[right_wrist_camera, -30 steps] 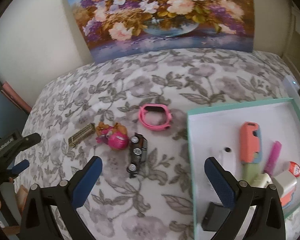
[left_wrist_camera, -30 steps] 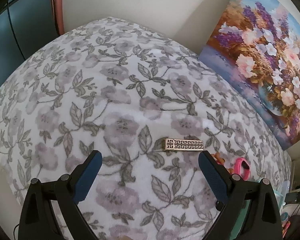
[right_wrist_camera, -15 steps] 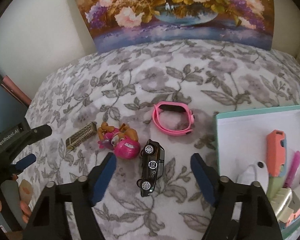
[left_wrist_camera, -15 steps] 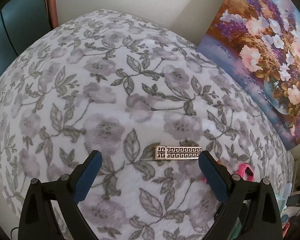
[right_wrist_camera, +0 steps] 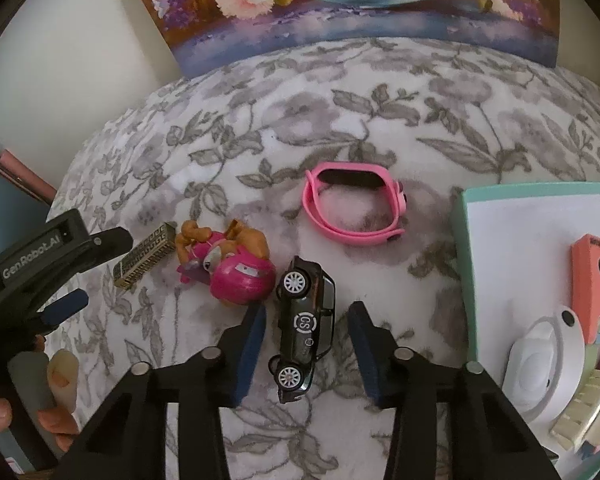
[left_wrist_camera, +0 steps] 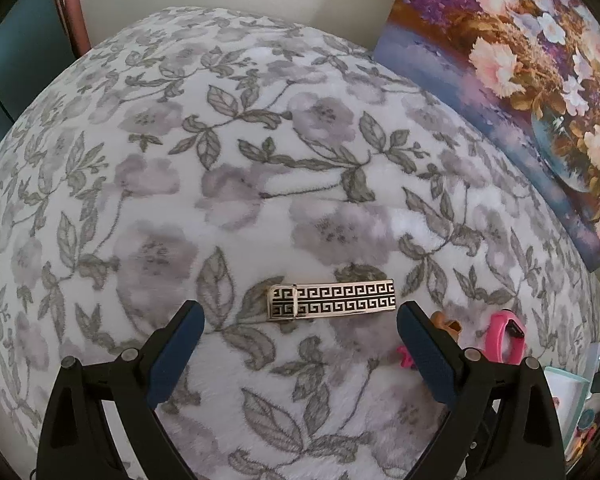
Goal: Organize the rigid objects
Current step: 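Grasp the gold patterned bar with the left gripper while the right gripper grasps the black toy car, then carry the gold bar and black car into the tray and release both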
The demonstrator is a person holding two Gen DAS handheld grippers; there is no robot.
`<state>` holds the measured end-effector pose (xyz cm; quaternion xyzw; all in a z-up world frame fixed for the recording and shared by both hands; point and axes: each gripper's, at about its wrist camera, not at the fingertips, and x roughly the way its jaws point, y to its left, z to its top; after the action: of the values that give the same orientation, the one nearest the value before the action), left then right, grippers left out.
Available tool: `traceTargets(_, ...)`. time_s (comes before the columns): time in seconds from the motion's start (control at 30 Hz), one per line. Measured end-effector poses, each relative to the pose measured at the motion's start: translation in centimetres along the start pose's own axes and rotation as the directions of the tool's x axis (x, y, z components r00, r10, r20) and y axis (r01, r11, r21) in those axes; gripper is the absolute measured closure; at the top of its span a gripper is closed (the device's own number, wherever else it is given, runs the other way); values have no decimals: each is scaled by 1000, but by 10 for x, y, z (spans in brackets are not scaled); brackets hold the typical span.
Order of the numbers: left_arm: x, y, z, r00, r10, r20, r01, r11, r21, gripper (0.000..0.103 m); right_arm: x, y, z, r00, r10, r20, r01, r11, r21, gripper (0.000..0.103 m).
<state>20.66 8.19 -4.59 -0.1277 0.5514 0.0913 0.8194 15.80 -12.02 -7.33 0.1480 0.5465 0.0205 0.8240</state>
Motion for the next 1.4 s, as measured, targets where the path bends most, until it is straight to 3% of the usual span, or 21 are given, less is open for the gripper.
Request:
traceTargets(0.13, 6, -3, 0, 1000, 1, -5, -1, 1000, 1, 6, 2, 2, -1, 1000, 3, -2, -3, 1000, -3, 73)
traceTargets(0.43, 19, -11, 4, 1000, -16, -9, 16, 1000, 1, 6, 0, -6, 7, 999, 2, 39, -3, 1000, 24, 73)
traceTargets(0.87, 36, -23, 3, 999, 44, 20, -44, 999, 22, 6, 5, -10, 10, 999, 7, 34, -8, 1000, 23, 73)
traceTargets(0.9, 37, -23, 4, 999, 48, 22, -49, 998, 27, 7, 5, -11, 10, 999, 7, 34, -8, 1000, 24, 73)
traceTargets(0.97, 36, -24, 3, 998, 55, 28, -56, 998, 41, 19, 5, -10, 10, 999, 7, 34, -7, 1000, 23, 73)
traceTargets(1.4, 22, -5, -3, 1000, 24, -7, -24, 1000, -6, 19, -5, -10, 6, 1000, -3, 29, 3, 1000, 28, 73)
